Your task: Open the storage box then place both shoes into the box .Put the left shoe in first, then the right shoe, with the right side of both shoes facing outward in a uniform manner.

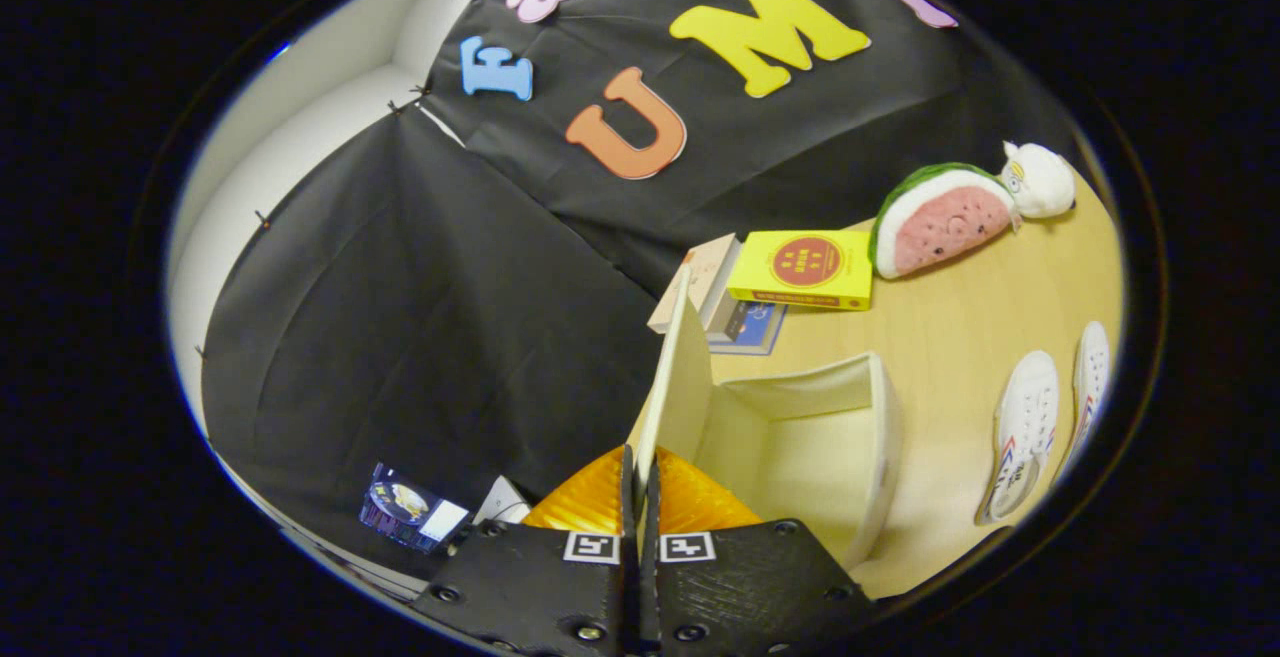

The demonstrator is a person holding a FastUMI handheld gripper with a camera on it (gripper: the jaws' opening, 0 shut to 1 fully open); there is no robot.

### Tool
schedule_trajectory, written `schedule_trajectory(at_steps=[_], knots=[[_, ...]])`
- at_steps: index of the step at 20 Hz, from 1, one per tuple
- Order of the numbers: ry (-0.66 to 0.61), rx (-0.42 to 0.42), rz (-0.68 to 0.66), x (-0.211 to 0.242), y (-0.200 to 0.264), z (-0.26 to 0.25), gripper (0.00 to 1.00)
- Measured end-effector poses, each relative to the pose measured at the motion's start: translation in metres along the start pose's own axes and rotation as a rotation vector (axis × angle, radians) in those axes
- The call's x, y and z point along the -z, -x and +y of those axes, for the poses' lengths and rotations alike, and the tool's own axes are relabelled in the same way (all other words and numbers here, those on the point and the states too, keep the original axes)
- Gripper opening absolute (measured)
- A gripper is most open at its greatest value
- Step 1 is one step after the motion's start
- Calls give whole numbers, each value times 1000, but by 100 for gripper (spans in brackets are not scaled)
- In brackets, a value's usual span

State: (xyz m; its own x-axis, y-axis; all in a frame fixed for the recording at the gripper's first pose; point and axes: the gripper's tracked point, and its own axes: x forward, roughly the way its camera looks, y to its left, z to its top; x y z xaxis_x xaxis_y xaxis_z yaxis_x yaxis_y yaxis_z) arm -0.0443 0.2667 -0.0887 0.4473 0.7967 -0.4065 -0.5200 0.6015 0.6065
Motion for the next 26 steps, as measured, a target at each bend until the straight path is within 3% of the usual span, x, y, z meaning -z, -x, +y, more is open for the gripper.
schedule_trajectory(at_steps=[4, 7, 13, 18, 26], knots=[[98, 4, 3, 4, -34, 46, 3], [197, 38, -10, 5, -56, 68, 13], [278, 61, -44, 6, -83, 98, 85], [332, 114, -122, -9, -77, 93, 87], [469, 254, -253, -42, -14, 37, 94]])
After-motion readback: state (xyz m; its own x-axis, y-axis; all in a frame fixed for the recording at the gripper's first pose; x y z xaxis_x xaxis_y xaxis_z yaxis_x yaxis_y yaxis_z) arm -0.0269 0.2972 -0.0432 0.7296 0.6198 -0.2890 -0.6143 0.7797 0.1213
